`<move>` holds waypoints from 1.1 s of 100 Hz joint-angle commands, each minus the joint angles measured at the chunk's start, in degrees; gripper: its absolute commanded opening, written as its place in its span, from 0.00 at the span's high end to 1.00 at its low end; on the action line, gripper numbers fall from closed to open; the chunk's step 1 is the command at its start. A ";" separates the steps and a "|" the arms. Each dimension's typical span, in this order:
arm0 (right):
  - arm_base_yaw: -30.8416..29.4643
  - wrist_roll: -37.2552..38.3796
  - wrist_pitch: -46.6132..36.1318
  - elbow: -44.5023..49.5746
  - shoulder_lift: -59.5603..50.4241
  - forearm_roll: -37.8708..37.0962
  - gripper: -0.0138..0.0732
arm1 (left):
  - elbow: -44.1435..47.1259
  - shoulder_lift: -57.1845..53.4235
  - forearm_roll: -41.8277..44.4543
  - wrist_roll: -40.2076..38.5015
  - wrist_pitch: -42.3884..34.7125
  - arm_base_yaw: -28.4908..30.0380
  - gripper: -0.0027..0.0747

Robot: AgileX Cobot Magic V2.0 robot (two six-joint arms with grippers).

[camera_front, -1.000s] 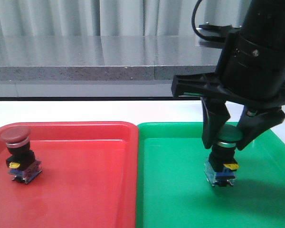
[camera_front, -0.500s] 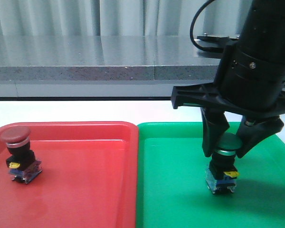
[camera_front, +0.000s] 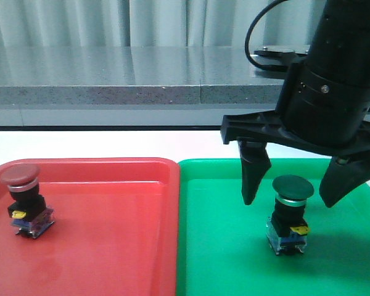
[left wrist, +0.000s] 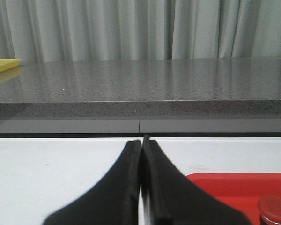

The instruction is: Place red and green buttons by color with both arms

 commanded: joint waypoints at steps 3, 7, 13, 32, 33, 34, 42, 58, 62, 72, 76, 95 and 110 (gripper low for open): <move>-0.01 -0.01 -1.88 -1.11 -2.06 -0.73 0.09 | 0.73 -1.87 -0.57 0.00 -4.57 -0.03 0.99; -0.01 -0.24 -2.01 -1.11 -2.54 -0.68 0.09 | 0.73 -1.87 -0.57 0.00 -4.57 -0.03 0.99; -0.01 -1.70 -2.39 -1.21 -3.87 -0.47 0.09 | 0.73 -1.87 -0.57 0.00 -4.57 -0.03 0.99; -2.84 -9.75 -2.95 -1.68 -9.60 3.55 0.09 | 0.73 -1.87 -0.57 0.00 -4.57 -0.03 0.99; -3.21 -10.32 -2.95 -1.68 -9.83 3.69 0.09 | 0.73 -1.87 -0.57 0.00 -4.57 -0.03 0.99; -3.40 -10.58 -2.95 -1.68 -10.21 3.95 0.09 | 0.73 -1.87 -0.57 0.00 -4.57 -0.03 0.99; -5.74 -13.37 -2.39 -1.68 -12.36 4.89 0.11 | 0.73 -1.87 -0.57 0.00 -4.57 -0.03 0.99; -11.79 -18.00 -0.59 -1.62 -16.22 5.60 0.25 | 0.73 -1.87 -0.57 0.00 -4.57 -0.03 0.99; -13.50 -19.15 -0.18 -1.62 -17.20 5.97 0.30 | 0.73 -1.87 -0.57 0.00 -4.57 -0.03 0.99; -17.63 -21.88 0.70 -1.51 -19.41 7.24 0.48 | 0.73 -1.87 -0.57 0.00 -4.57 -0.03 0.99; -19.32 -23.15 0.90 -1.45 -20.37 7.43 0.55 | 0.73 -1.87 -0.57 0.00 -4.57 -0.03 0.99; -25.56 -25.66 0.51 0.39 -24.96 7.30 0.87 | 0.73 -1.87 -0.57 0.00 -4.57 -0.03 0.99; -29.44 -25.66 -0.85 3.14 -29.11 5.71 0.92 | 0.73 -1.87 -0.57 0.00 -4.57 -0.03 0.99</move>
